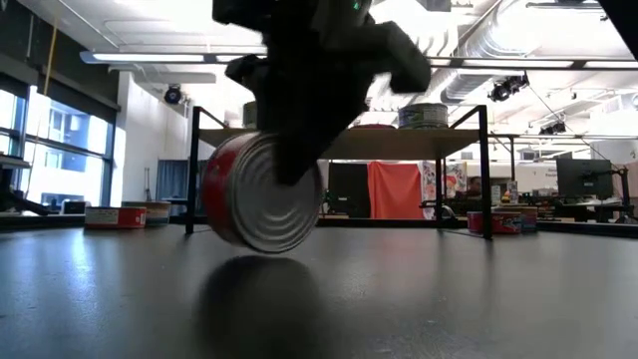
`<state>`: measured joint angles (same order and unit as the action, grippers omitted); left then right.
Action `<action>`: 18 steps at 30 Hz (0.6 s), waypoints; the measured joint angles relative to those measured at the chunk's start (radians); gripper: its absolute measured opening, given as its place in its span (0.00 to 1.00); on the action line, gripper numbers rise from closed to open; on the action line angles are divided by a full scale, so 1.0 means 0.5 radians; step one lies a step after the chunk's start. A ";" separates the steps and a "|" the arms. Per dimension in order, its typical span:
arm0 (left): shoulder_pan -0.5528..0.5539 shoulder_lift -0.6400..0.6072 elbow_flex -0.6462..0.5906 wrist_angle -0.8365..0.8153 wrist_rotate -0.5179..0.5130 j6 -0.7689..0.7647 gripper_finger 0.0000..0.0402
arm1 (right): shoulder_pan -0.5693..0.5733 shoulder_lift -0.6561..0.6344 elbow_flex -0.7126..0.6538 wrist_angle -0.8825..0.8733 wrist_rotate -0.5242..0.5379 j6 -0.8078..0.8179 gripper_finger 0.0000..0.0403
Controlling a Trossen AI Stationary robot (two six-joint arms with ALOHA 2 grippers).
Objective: Stack canned seafood by type on shelf
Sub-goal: Stack the red tuna can on top of the red tuna can on the shelf
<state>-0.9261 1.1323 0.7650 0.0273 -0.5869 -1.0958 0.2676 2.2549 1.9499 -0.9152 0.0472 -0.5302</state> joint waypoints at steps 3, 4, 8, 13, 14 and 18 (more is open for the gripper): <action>0.002 -0.106 0.000 -0.014 -0.003 0.163 0.00 | 0.029 -0.077 0.042 -0.074 -0.026 0.155 0.29; 0.011 -0.142 0.000 -0.012 -0.003 0.221 0.00 | 0.036 -0.110 0.076 -0.099 -0.004 0.192 0.29; 0.079 -0.273 0.000 -0.021 -0.009 0.519 0.00 | 0.053 -0.206 0.265 -0.208 0.215 0.325 0.29; 0.218 -0.371 0.001 -0.074 -0.003 0.881 0.00 | -0.018 -0.231 0.614 -0.432 0.761 0.487 0.29; 0.249 -0.379 0.001 -0.093 0.003 0.932 0.00 | -0.041 -0.233 0.700 -0.486 0.869 0.537 0.29; 0.409 -0.397 0.001 -0.200 0.162 1.095 0.00 | -0.154 -0.343 0.748 -0.573 1.233 0.738 0.29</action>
<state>-0.7217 0.9338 0.7654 -0.0726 -0.5059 -0.5484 0.1904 2.0832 2.3239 -1.2015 0.6638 -0.1610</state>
